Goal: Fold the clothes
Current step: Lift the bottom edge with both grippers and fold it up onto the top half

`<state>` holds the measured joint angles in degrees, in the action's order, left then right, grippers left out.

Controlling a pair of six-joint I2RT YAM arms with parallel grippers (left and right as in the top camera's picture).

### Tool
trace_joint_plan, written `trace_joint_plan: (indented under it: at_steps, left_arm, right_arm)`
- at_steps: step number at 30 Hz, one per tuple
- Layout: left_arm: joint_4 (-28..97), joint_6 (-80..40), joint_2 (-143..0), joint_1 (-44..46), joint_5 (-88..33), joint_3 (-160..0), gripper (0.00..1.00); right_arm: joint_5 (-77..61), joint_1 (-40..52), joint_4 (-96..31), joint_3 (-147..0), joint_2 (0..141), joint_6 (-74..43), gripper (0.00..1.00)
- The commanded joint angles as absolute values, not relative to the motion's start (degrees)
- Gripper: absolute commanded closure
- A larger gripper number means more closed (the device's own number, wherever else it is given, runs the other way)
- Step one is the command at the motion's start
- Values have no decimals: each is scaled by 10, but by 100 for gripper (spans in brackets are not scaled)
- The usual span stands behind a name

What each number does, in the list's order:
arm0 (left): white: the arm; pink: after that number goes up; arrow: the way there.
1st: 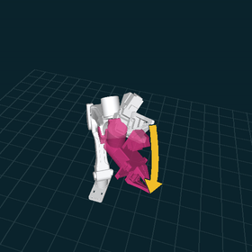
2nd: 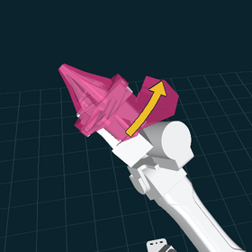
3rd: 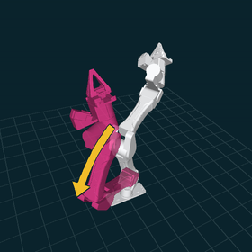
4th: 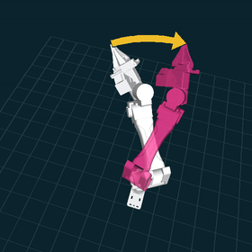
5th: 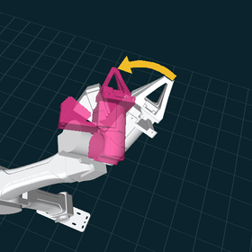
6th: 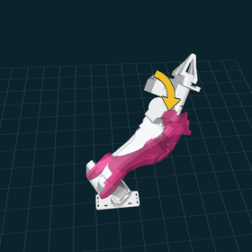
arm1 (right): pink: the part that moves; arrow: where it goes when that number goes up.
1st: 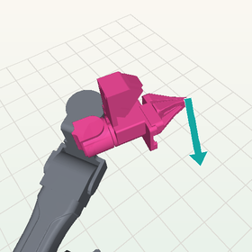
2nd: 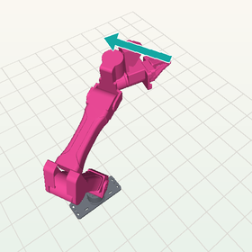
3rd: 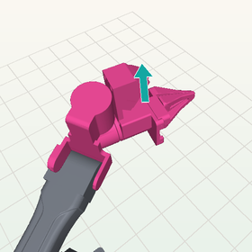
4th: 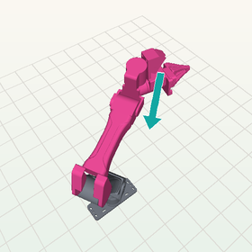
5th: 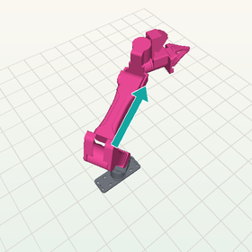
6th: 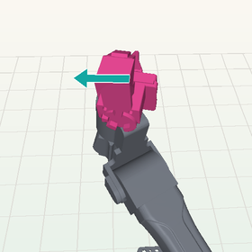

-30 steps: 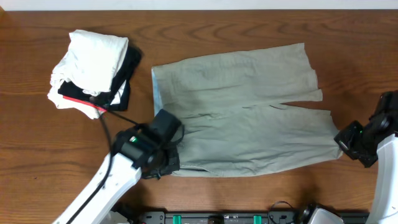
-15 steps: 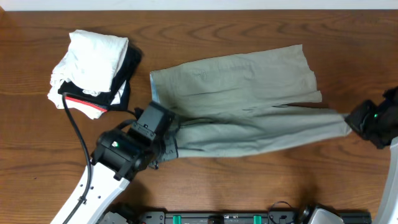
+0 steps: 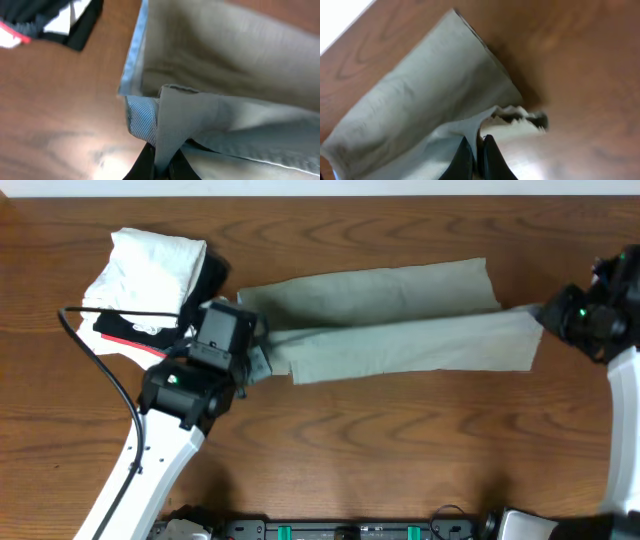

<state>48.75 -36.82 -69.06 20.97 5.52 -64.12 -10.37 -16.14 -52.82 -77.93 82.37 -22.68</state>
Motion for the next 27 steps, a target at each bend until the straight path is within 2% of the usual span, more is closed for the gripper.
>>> trace_joint_plan:
  at_steps: [1, 10, 27]
  left_arm:
    - [464, -338, -709, 181, 99, -654, 94]
    - [375, -330, -760, 156, 102, -654, 94]
    - [253, -331, -903, 125, 162, -654, 94]
  right_arm:
    - [-83, -150, -488, -788, 844, -233, 99]
    - [-84, -110, -369, -788, 902, -240, 99]
    - [-71, -65, -225, -788, 1046, -256, 99]
